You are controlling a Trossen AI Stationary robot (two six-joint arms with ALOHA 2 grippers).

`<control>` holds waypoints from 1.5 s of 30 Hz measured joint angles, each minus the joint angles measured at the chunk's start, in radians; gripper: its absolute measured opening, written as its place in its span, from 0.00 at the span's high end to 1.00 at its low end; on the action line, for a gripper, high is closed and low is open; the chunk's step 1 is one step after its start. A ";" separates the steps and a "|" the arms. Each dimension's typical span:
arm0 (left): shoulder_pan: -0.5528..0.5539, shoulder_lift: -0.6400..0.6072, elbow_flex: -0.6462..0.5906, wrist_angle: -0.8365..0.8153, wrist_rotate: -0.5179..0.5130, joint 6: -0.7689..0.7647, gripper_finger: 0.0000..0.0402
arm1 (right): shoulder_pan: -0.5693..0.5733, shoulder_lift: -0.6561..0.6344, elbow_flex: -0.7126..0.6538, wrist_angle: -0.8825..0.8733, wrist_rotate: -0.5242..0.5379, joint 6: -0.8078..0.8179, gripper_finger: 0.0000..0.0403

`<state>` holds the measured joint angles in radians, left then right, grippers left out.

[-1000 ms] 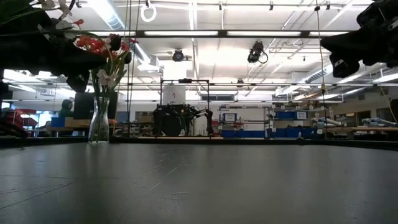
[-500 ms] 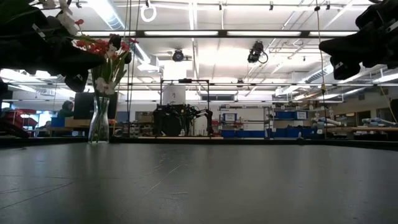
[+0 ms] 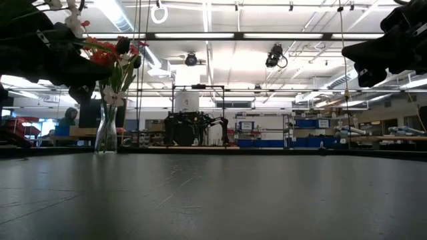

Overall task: Sort flowers into vase by color
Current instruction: Return to Home Position

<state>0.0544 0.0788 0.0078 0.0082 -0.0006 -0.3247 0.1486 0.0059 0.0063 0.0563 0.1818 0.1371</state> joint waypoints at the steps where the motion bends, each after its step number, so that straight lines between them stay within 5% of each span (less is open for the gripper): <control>1: 0.000 0.001 0.000 0.000 0.000 -0.012 0.99 | 0.000 0.000 0.000 0.000 0.000 -0.001 0.94; 45: 0.000 0.000 -0.001 0.003 0.003 0.003 0.94 | 0.000 0.000 0.000 0.002 -0.001 -0.001 0.92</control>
<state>0.0544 0.0784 0.0071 0.0109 0.0021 -0.3222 0.1486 0.0059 0.0063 0.0578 0.1806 0.1364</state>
